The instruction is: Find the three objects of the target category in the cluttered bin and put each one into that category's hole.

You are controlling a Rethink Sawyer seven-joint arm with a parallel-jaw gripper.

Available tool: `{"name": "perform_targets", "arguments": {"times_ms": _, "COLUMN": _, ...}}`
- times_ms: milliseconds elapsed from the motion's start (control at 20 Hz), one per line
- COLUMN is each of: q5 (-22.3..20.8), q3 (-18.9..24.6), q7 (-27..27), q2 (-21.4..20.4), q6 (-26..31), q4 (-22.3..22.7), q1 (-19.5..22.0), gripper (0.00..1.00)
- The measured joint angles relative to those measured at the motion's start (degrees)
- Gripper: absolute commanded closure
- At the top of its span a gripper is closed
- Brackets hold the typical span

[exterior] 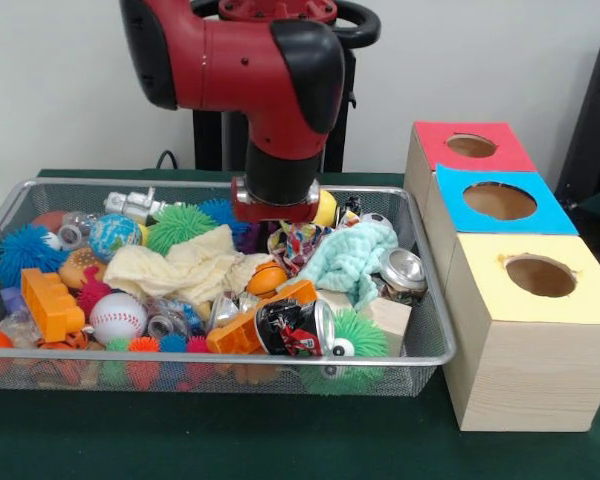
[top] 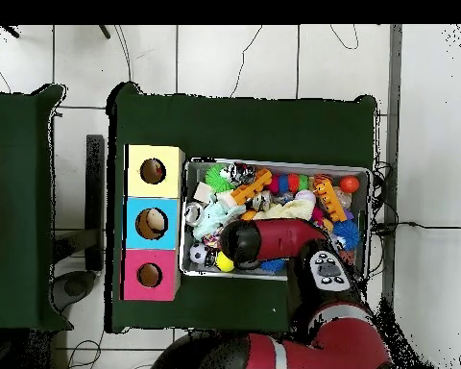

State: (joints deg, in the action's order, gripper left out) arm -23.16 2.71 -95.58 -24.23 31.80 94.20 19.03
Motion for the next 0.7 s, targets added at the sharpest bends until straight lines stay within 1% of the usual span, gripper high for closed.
{"name": "perform_targets", "arguments": {"times_ms": 250, "q5": 0.23, "q3": -0.16, "q7": 0.0, "q2": 1.23, "q6": -0.51, "q4": -0.82, "q1": 1.92, "gripper": 1.0}}
{"name": "perform_targets", "arguments": {"times_ms": 700, "q5": 0.33, "q3": -0.49, "q7": 0.0, "q2": 1.46, "q6": -0.84, "q4": -1.06, "q1": 1.7, "gripper": 1.0}}
